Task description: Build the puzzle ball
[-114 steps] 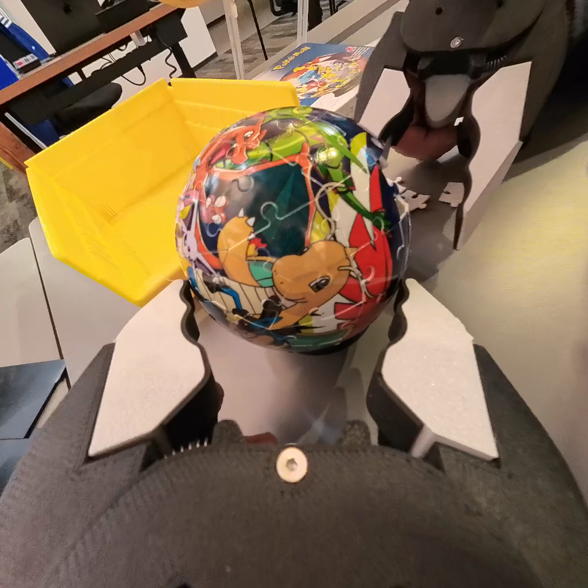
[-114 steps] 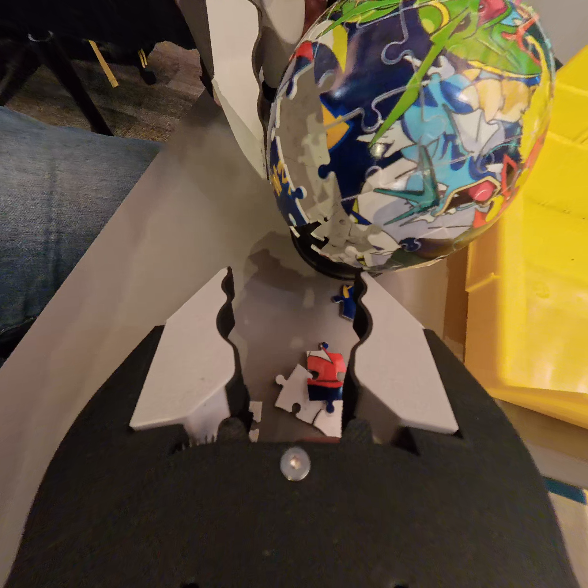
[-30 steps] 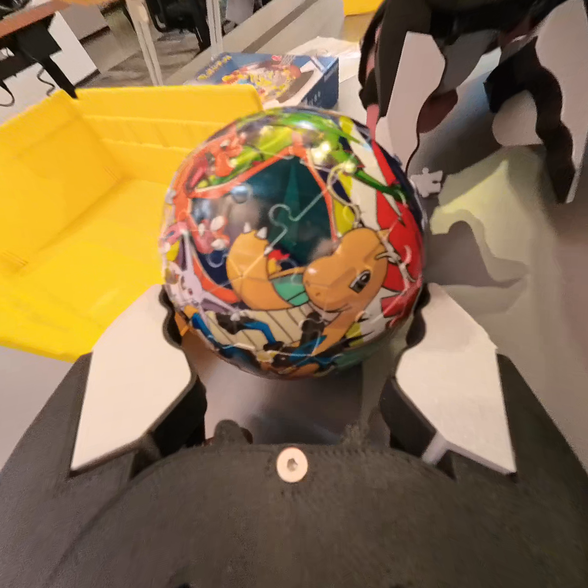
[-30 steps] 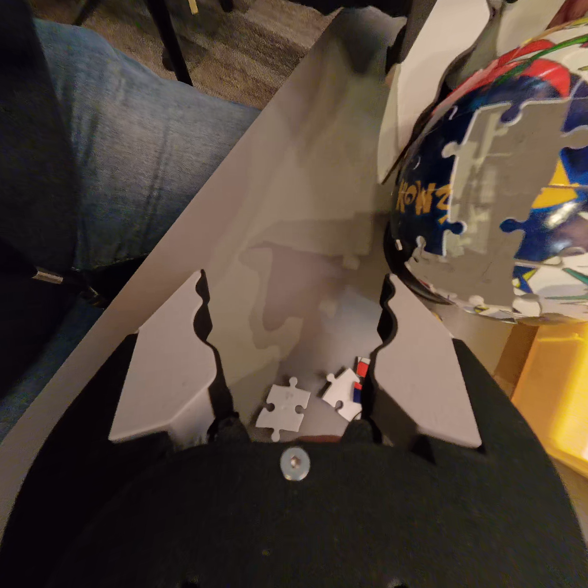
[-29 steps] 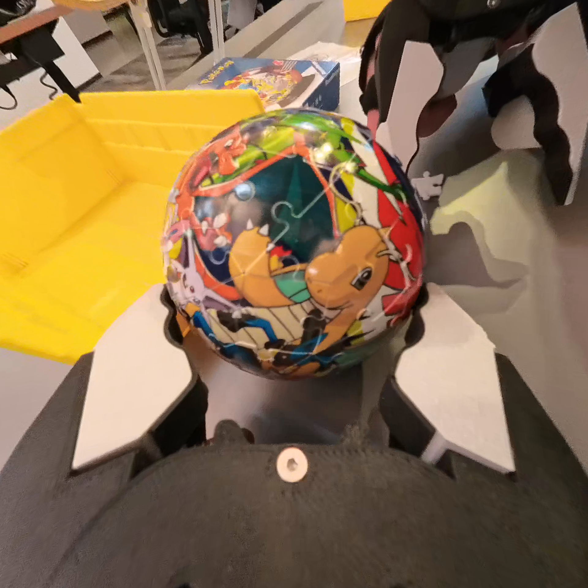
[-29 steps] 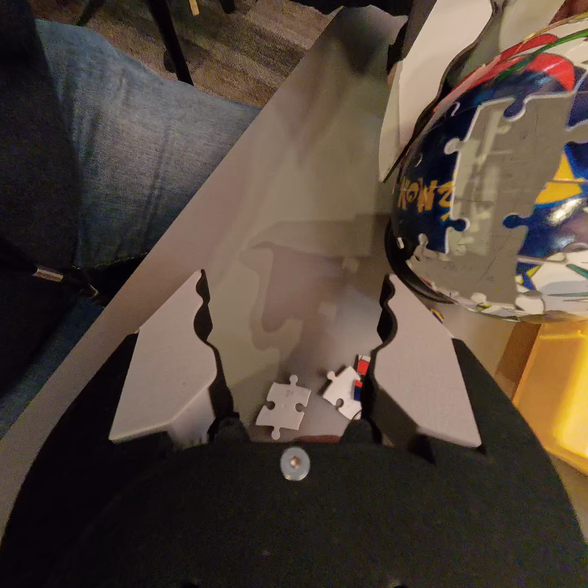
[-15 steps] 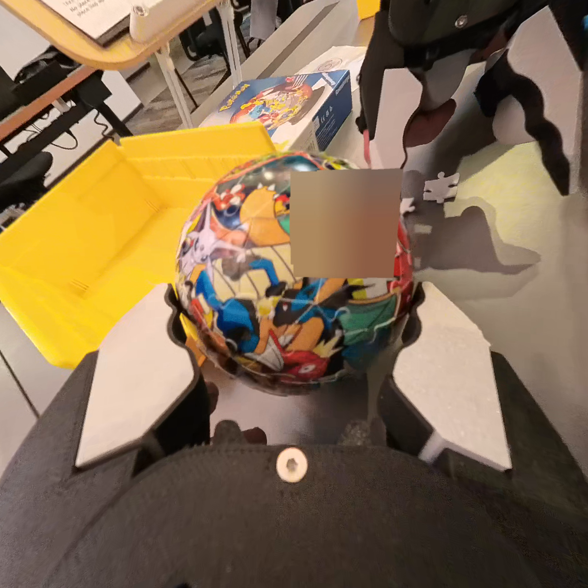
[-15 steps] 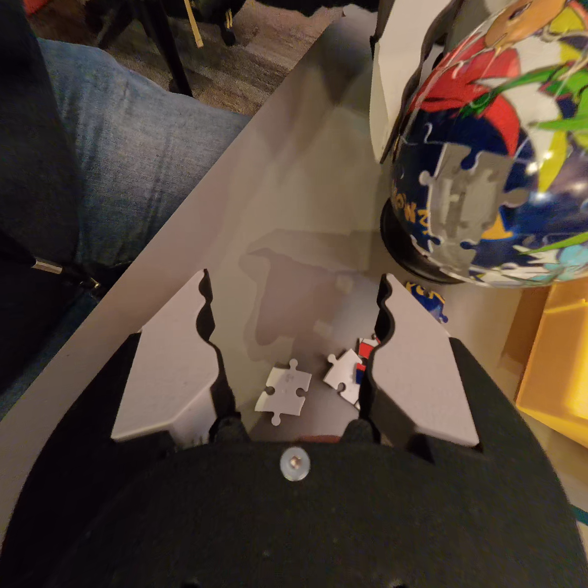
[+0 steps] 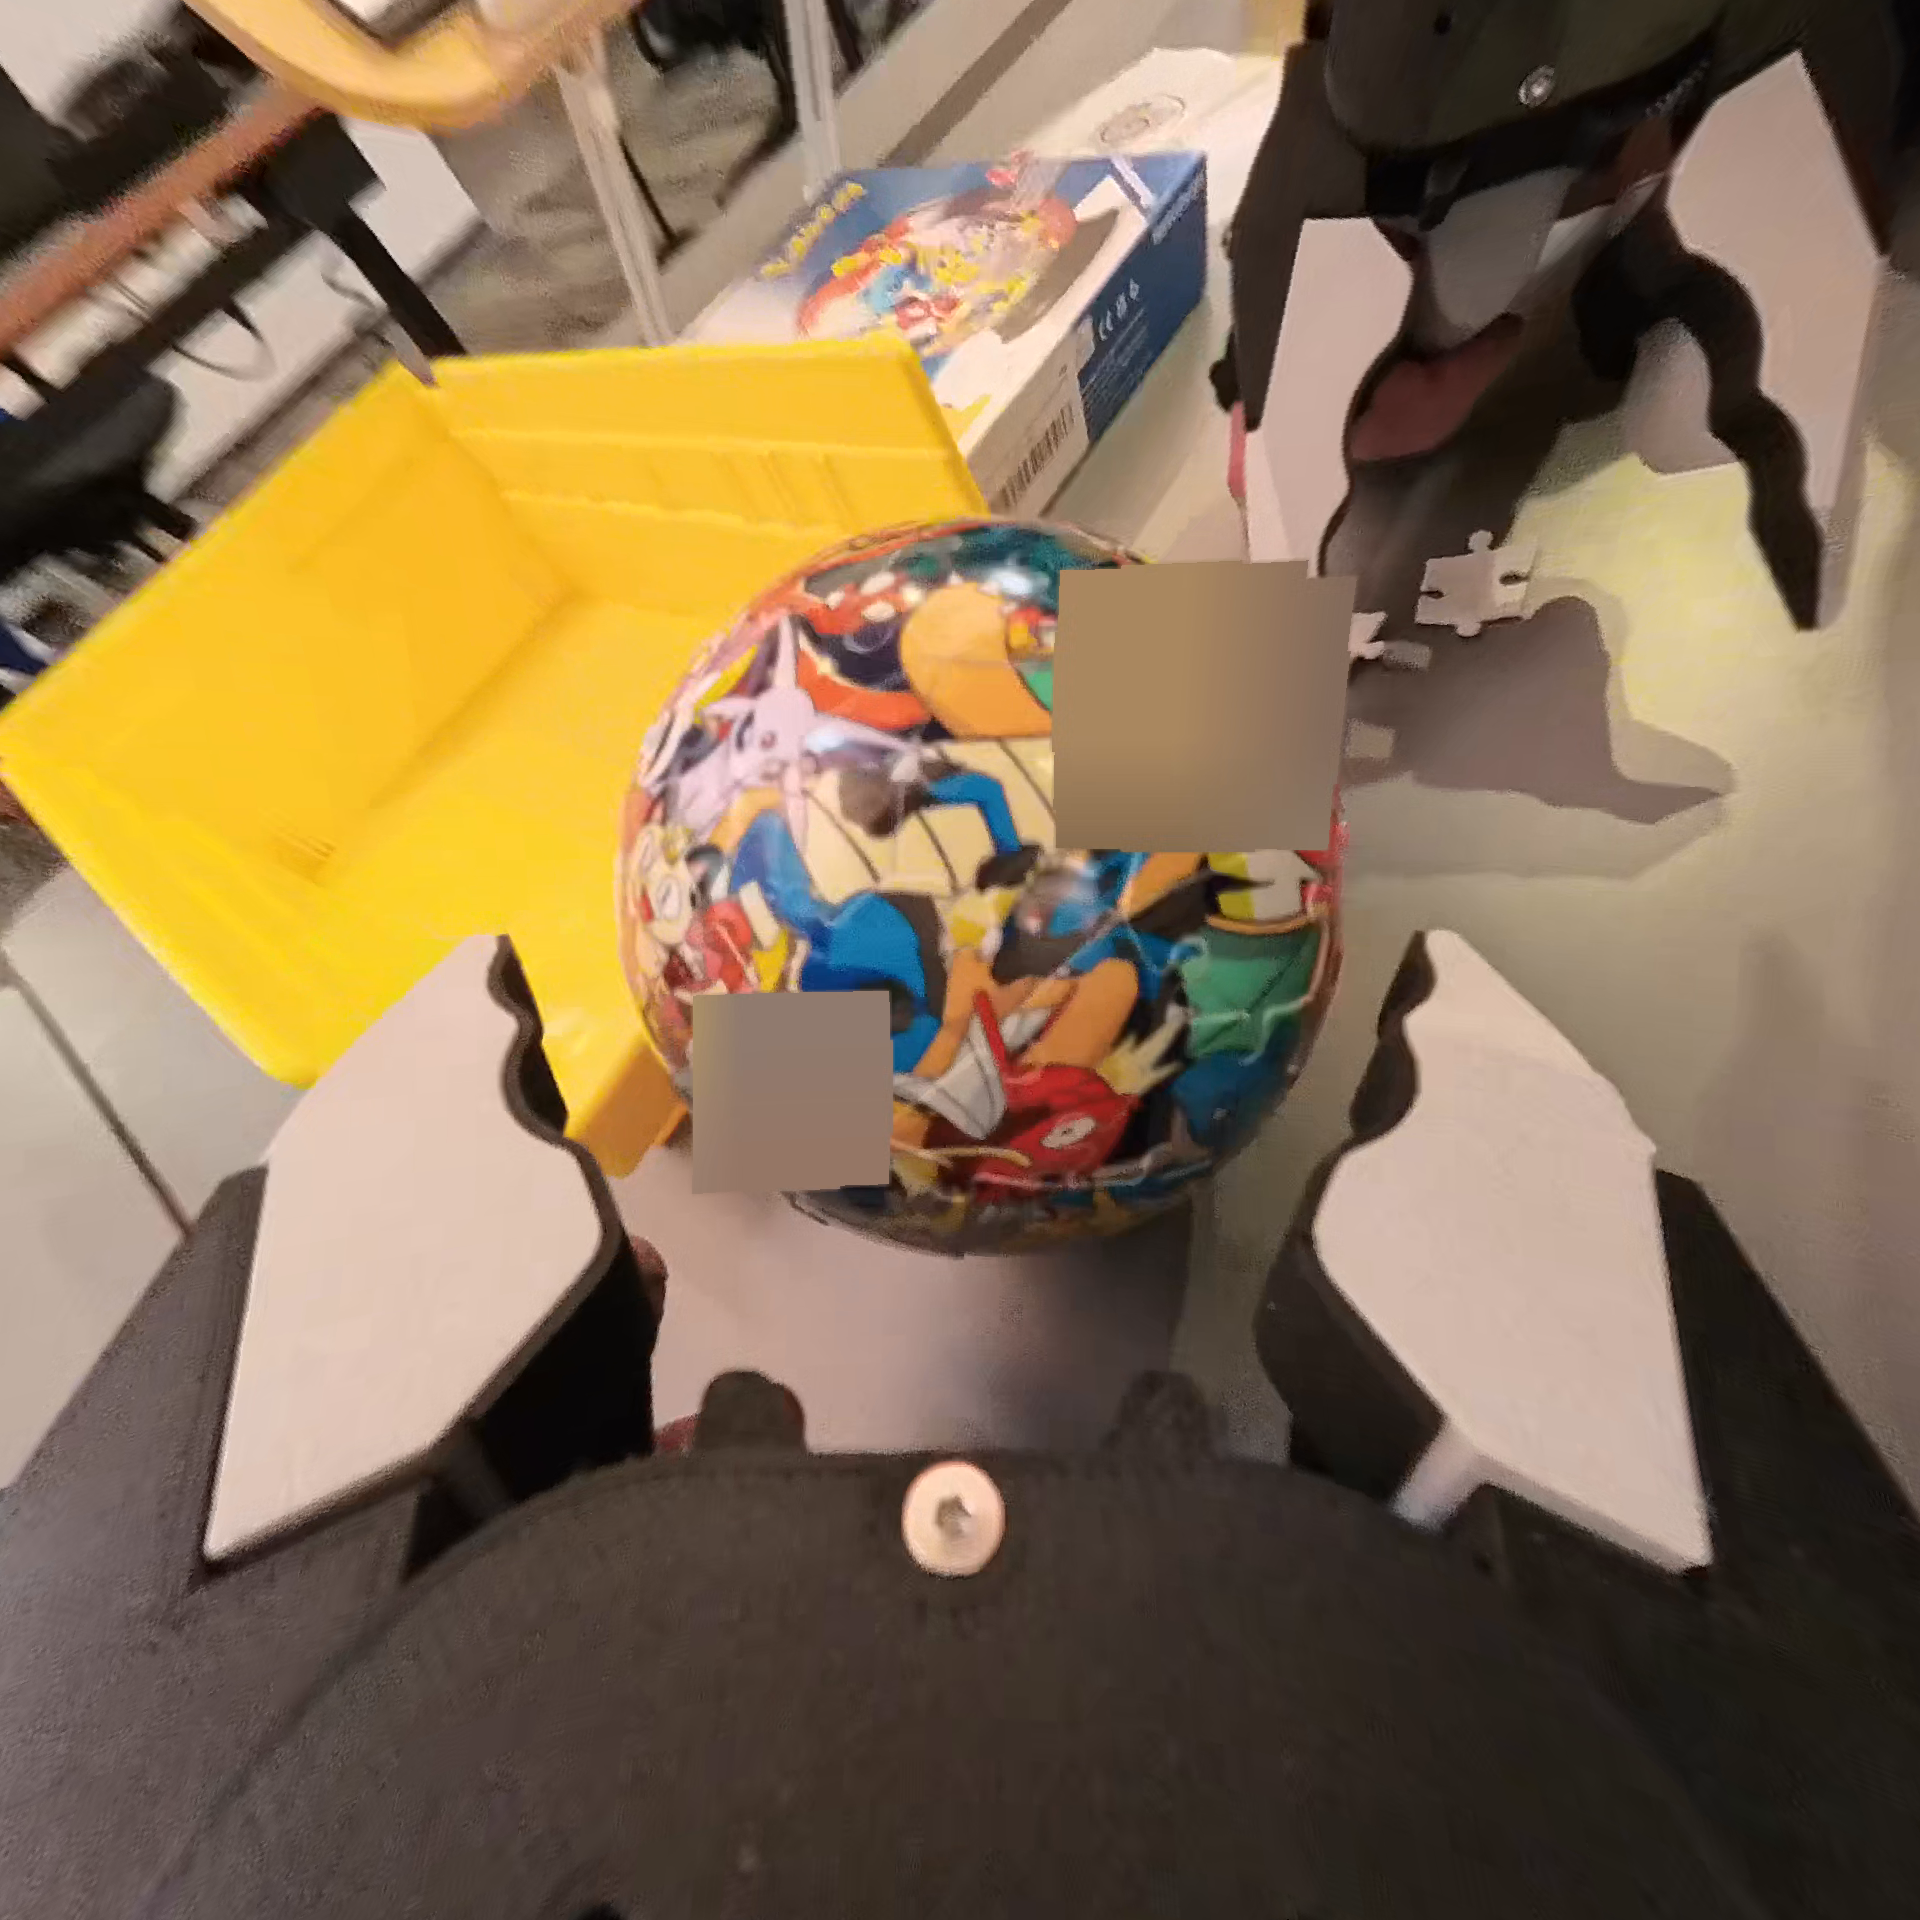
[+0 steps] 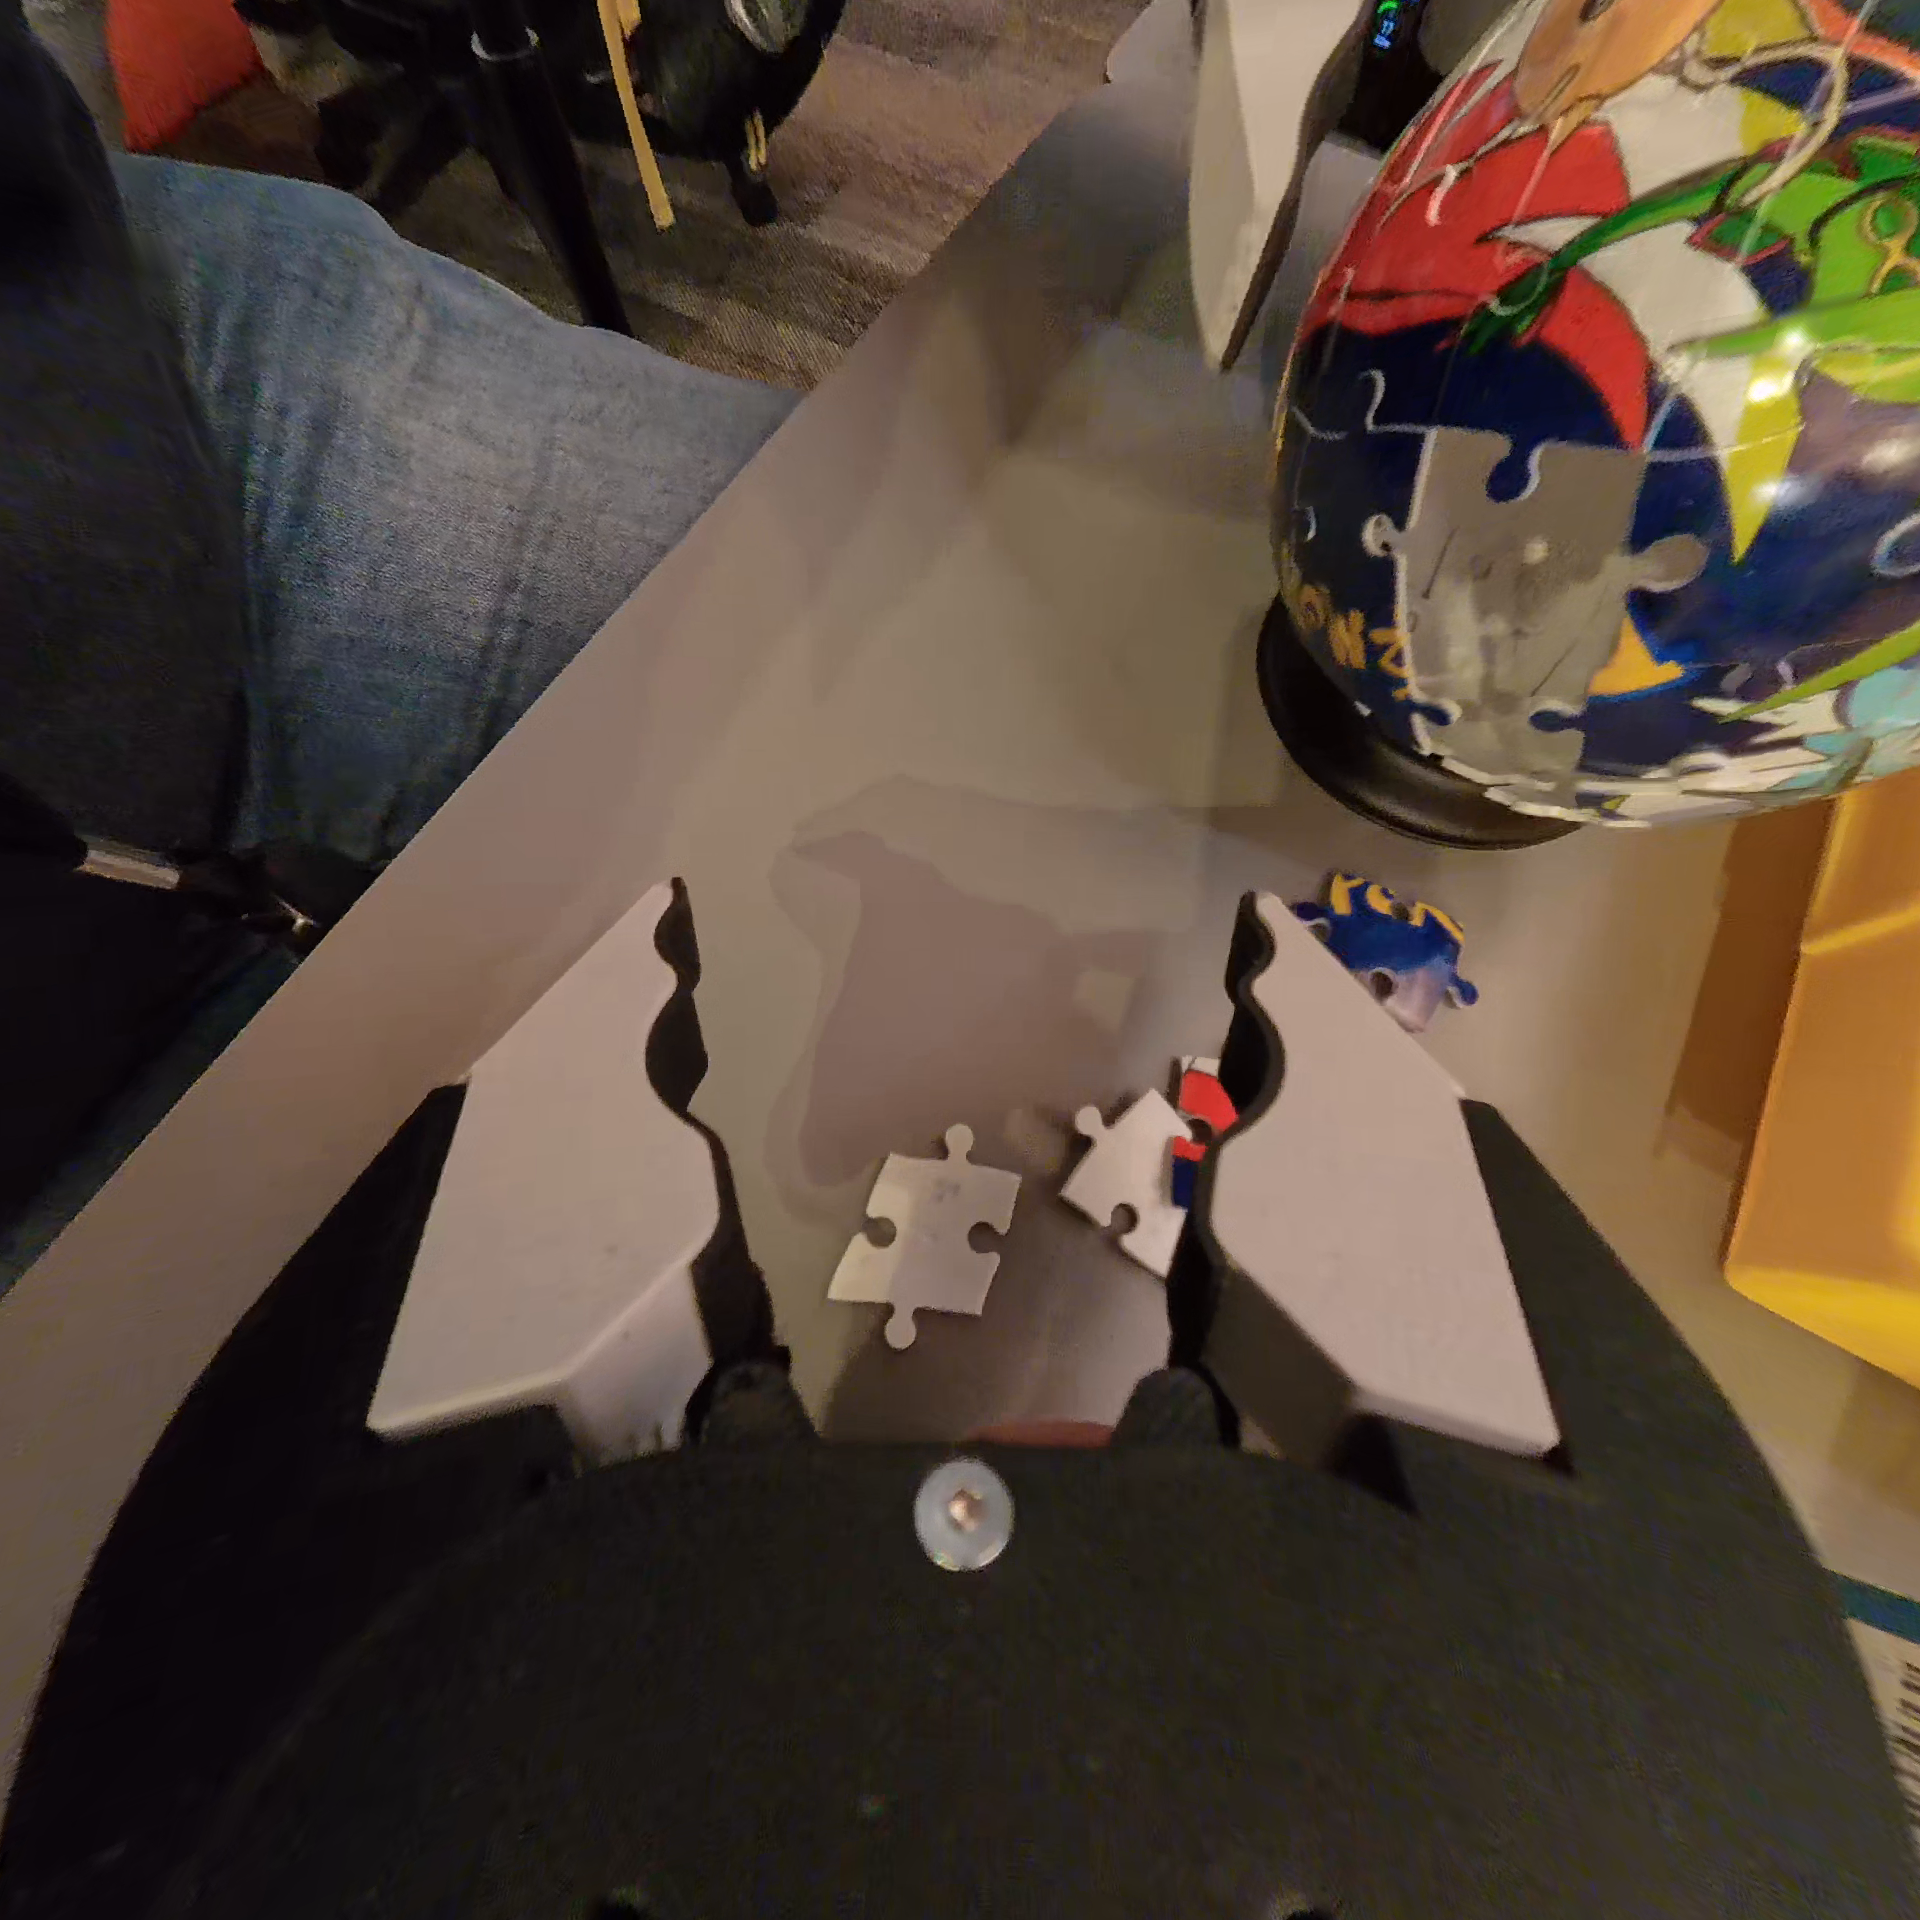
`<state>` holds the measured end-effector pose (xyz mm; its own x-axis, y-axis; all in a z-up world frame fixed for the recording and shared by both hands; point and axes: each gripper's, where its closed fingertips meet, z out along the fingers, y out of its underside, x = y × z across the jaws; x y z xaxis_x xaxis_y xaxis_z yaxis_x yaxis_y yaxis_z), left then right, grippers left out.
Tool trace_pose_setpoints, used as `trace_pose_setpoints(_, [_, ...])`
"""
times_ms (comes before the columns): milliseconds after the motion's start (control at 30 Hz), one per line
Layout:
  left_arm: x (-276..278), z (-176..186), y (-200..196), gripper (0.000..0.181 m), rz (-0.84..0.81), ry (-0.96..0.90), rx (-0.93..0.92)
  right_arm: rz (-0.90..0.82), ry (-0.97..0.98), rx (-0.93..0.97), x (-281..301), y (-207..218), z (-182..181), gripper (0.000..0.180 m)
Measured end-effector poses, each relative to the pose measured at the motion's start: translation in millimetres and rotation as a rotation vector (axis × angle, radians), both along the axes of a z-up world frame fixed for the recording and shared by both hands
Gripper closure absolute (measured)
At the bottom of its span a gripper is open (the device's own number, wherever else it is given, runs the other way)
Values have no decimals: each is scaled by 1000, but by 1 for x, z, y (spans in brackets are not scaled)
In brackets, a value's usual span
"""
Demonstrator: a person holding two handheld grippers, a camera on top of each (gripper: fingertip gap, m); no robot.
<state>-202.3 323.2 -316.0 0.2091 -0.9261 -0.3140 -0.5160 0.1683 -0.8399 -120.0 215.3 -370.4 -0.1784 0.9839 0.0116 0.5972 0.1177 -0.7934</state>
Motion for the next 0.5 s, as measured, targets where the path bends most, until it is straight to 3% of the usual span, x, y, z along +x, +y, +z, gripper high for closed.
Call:
trace_pose_setpoints(167, [4,-17,0,37,-66,124,-215,-2,21,-31,4,0,1,79])
trace_pose_setpoints(500, [10,-17,0,41,-79,104,-168,-2,53,-71,6,-1,4,80])
